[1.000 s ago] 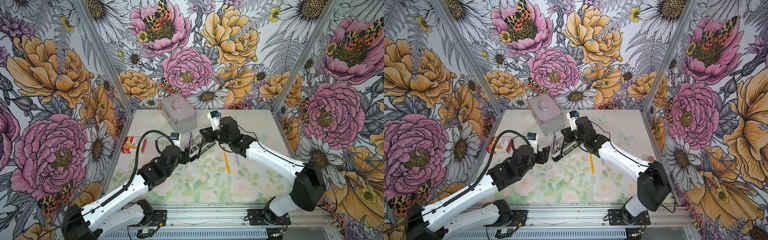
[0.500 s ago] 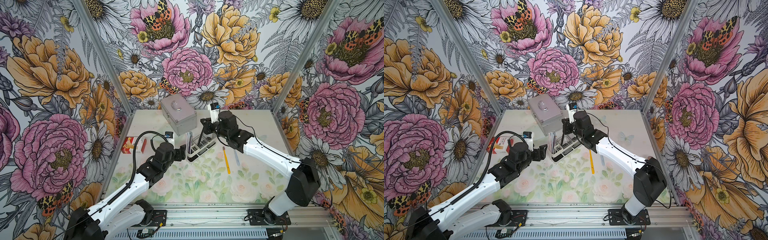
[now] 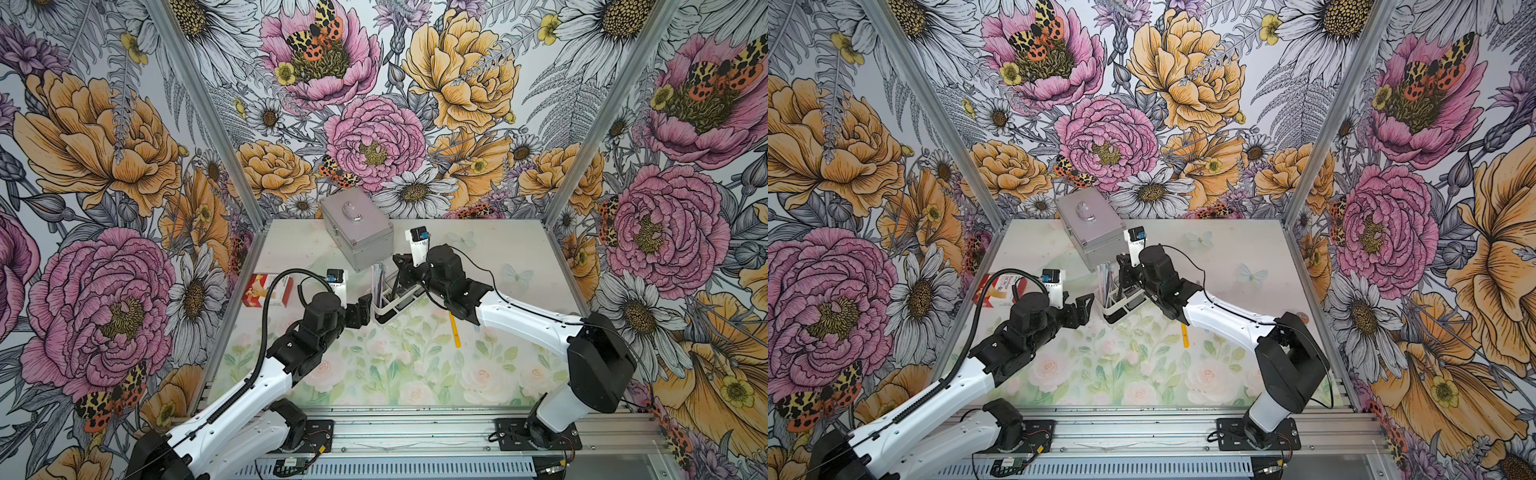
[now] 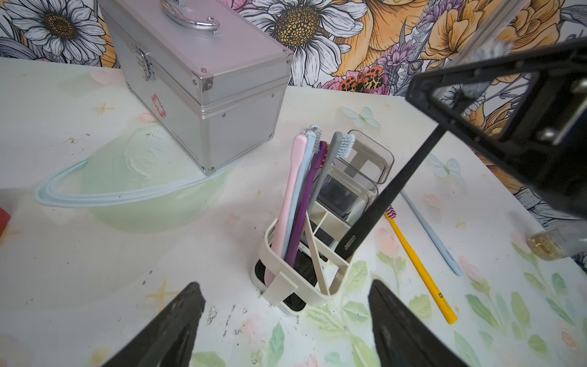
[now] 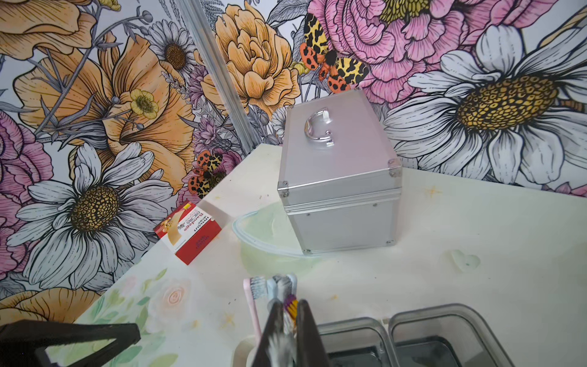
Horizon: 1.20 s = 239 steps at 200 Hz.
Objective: Place the toothbrush into the toothbrush holder
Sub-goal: Place the toothbrush in the toothbrush holder.
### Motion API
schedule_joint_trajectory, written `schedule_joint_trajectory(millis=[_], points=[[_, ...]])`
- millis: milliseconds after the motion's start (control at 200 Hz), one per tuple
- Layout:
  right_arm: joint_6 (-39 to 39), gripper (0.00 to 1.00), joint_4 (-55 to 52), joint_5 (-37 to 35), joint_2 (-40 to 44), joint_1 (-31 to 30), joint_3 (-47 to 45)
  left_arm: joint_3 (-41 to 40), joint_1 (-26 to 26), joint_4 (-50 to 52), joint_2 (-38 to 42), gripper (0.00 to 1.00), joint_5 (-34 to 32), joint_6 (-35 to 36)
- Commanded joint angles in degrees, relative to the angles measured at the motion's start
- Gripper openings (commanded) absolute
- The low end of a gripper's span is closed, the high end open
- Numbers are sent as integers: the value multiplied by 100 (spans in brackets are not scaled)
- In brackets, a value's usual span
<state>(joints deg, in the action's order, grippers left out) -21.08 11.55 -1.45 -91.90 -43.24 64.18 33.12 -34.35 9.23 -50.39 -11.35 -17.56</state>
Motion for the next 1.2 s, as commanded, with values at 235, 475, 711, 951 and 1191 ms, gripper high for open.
schedule_joint_trajectory(millis=[235,475,711,951,1191], points=[[804,0,1296,-886,-314,-475,-477,-8,47,-212,56,83,169,91],[1276,0,1776,-1657,-770,-767,-556,-17,60,-243,95,83,245,151],[1450,0,2114,-1971,-1022,-923,-638,-25,60,-260,126,83,283,185],[1419,0,2421,-2241,-1196,-942,-785,-17,64,-273,56,84,301,196],[1233,0,2431,-2290,-1327,-933,-791,-42,67,-306,126,86,344,184]])
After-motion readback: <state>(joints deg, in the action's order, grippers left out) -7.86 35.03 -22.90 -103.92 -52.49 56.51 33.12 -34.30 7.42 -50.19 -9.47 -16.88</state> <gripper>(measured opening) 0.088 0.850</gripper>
